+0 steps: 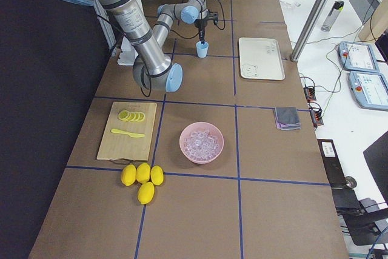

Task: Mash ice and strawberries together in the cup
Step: 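Carry the ice cube with the right gripper over the blue cup, then release the ice cube into the cup and return the right gripper to the bowl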

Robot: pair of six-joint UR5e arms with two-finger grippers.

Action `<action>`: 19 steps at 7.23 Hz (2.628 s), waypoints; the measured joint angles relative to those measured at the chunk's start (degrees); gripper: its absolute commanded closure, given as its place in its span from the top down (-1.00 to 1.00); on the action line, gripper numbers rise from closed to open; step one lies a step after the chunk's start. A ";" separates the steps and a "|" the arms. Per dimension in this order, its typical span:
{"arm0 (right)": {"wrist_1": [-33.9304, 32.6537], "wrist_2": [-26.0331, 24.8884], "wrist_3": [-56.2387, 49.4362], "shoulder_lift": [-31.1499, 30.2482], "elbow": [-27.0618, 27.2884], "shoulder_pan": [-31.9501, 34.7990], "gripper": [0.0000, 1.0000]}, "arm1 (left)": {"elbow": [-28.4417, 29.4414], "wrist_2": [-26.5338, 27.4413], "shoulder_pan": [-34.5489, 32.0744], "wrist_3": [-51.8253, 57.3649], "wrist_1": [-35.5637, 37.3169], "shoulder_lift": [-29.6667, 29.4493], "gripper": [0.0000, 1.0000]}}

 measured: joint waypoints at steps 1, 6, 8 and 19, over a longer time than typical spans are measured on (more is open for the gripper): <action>0.05 -0.18 -0.21 -0.08 -0.11 -0.42 0.98 | 0.03 0.00 0.00 0.00 0.01 0.00 1.00; -0.13 0.20 -0.97 -0.05 1.11 -0.40 0.98 | 0.05 -0.01 0.00 0.00 -0.05 0.00 1.00; -1.38 4.22 -5.09 -2.14 4.83 4.74 0.98 | 0.04 -0.07 0.00 0.00 -0.02 0.17 1.00; -1.23 27.86 -50.04 -36.51 17.12 40.50 0.98 | 0.48 0.06 0.06 -0.34 0.09 0.52 1.00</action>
